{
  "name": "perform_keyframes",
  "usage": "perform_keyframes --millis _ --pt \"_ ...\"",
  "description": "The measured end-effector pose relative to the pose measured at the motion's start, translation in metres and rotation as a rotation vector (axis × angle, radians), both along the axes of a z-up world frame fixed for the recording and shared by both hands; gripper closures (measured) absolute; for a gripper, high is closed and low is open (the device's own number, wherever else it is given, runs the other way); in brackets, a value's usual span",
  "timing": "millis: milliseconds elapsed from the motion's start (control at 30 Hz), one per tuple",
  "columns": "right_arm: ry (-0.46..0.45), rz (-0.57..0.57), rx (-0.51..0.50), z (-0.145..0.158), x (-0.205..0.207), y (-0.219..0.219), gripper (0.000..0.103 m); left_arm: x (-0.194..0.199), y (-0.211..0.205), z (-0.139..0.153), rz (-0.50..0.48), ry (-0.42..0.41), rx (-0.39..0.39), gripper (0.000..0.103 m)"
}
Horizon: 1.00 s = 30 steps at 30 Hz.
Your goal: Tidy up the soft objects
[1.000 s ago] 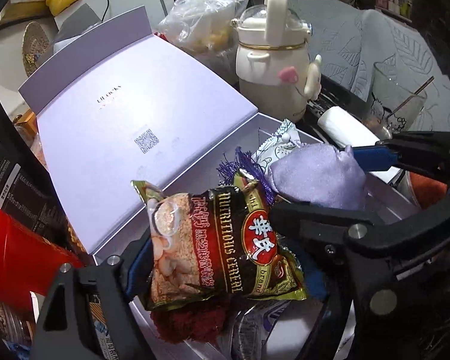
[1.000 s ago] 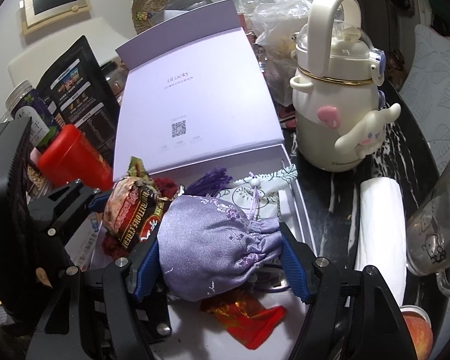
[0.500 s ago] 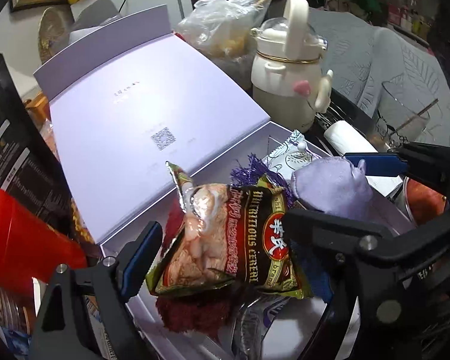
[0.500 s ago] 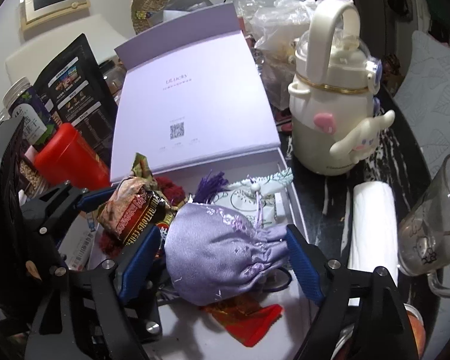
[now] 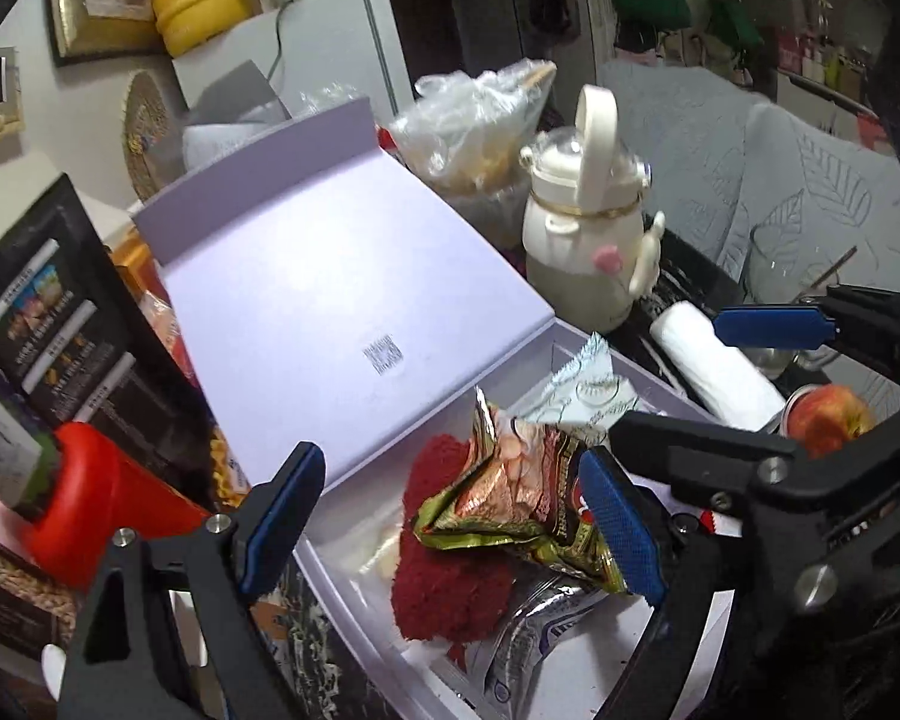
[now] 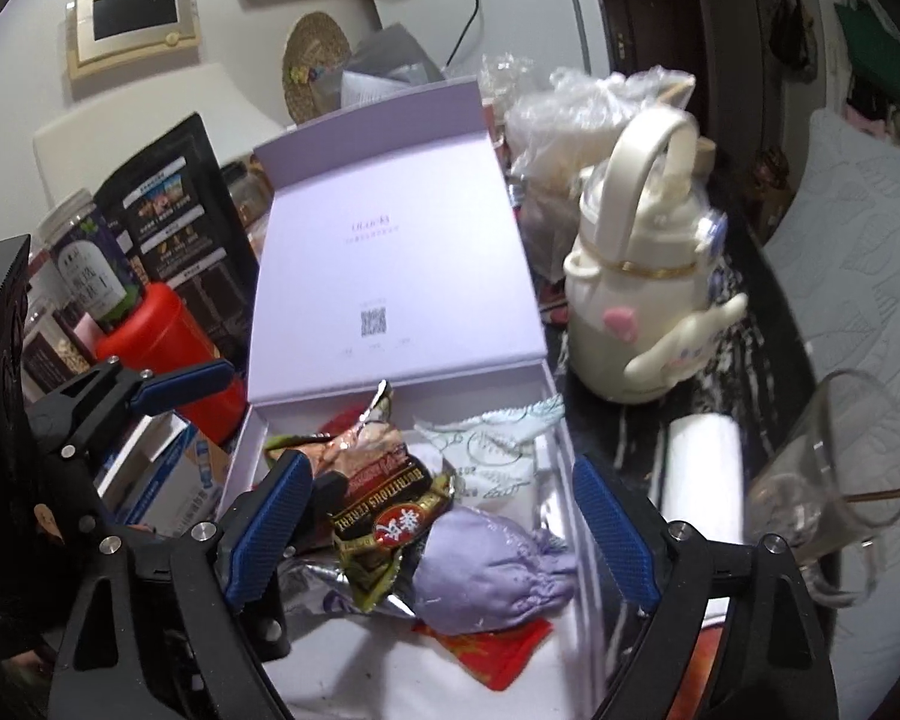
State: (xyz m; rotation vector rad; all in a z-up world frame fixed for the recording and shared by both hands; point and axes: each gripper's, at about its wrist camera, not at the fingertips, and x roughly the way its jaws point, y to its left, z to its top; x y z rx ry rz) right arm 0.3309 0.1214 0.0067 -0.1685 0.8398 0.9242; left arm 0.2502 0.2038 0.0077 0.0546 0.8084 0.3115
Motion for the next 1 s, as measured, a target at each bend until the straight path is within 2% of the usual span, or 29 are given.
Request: perform_keyframes --millis 233,600,767,1000 --pt "-0.065 -0.021 0.031 0.036 -0.013 -0.016 0.013 -0.019 -0.004 0.036 0.019 -0.078 0.008 0.016" --pt "-0.182 -0.046 0.111 0.090 -0.059 -0.045 0.013 -0.077 -0.016 0.093 0.056 -0.215 0.055 0.016" --pt "-0.254 -0.059 0.134 0.108 -0.091 -0.059 0.013 -0.103 -0.022 0.108 0.054 -0.260 0.054 0.016" --pt "-0.316 -0.077 0.156 0.119 -0.128 -0.079 0.012 -0.140 -0.036 0.120 0.040 -0.310 0.066 0.016"
